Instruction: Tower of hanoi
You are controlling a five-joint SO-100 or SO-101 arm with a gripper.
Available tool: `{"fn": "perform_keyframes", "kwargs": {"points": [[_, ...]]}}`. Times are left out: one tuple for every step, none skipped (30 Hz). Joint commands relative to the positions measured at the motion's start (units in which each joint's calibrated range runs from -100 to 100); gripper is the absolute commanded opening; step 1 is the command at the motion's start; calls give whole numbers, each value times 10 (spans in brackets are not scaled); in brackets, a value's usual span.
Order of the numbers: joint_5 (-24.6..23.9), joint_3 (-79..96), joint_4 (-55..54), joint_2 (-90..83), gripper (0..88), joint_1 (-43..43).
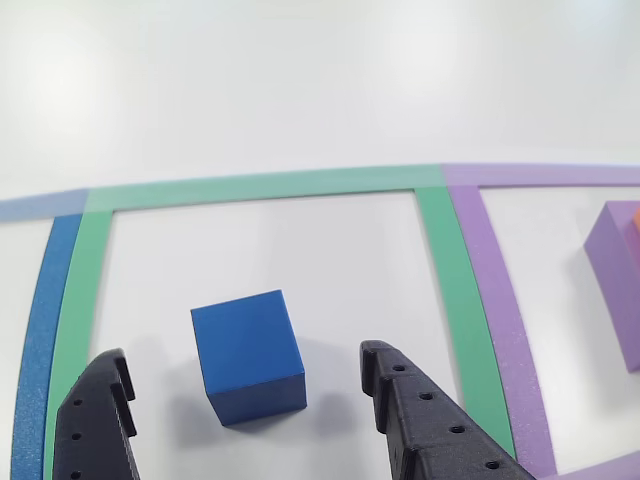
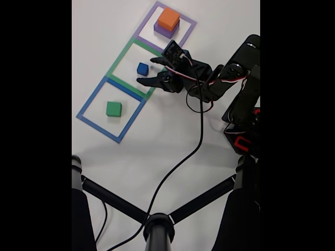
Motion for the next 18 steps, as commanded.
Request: {"fn": "perform_keyframes", "kwargs": {"points": [[0,-21,-34,24,249,-2],[0,-23,-42,30,244,-5],[0,-24,-48,37,240,-8],[0,-25,-53,41,235,-11],[0,-28,-57,48,229,-14],[0,-31,-60,53,226,-17],[0,-35,-63,58,222,-20],[0,-38,-66,63,218,-22],[0,-43,-68,69,214,-24],[0,-48,-70,73,209,-26],[0,-52,-71,77,204,-27],[0,-56,-72,80,195,-29],[0,-58,-73,83,187,-30],[0,-61,-73,85,176,-31],[0,-63,-73,87,163,-32],[0,-64,-73,89,153,-32],[0,-64,-73,89,140,-32],[0,-64,-73,90,123,-32]]}}
